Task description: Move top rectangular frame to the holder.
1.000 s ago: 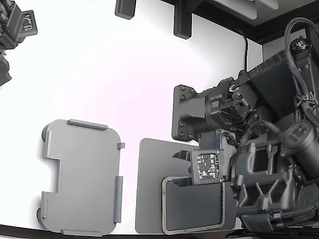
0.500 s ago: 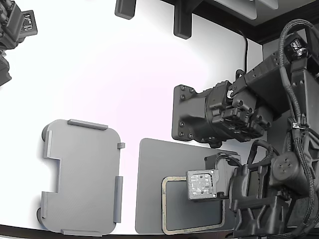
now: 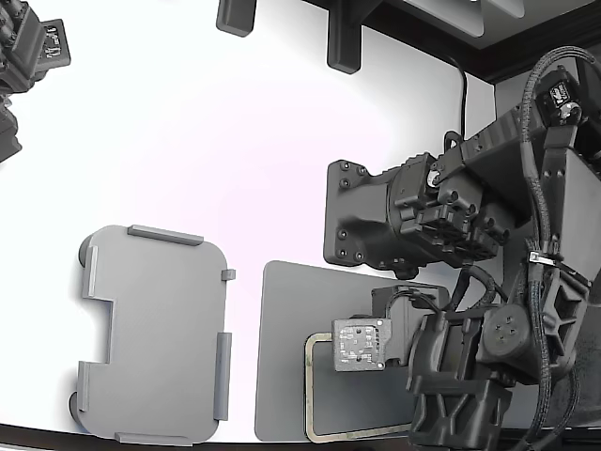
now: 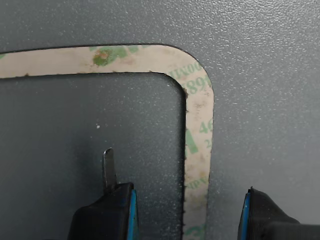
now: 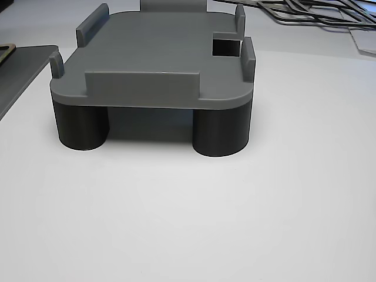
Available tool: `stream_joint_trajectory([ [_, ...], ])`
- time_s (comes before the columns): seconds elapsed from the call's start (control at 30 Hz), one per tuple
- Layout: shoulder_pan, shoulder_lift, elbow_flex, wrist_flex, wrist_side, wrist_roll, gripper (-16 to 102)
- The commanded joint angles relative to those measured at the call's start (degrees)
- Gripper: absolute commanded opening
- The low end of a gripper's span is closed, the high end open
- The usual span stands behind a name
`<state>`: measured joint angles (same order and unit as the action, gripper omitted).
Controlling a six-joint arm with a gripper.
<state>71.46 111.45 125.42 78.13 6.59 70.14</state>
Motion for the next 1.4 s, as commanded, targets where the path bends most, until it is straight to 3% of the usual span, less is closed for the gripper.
stream_joint_trajectory([
  [0.0, -0.5, 0.4, -0.9, -0.6, -0.6, 0.1, 83],
  [1.1, -0.4, -2.2, 3.7, -4.8, -0.7, 0.6, 57],
  [1.37, -0.4, -1.8, 4.4, -4.7, -0.6, 0.9, 25],
])
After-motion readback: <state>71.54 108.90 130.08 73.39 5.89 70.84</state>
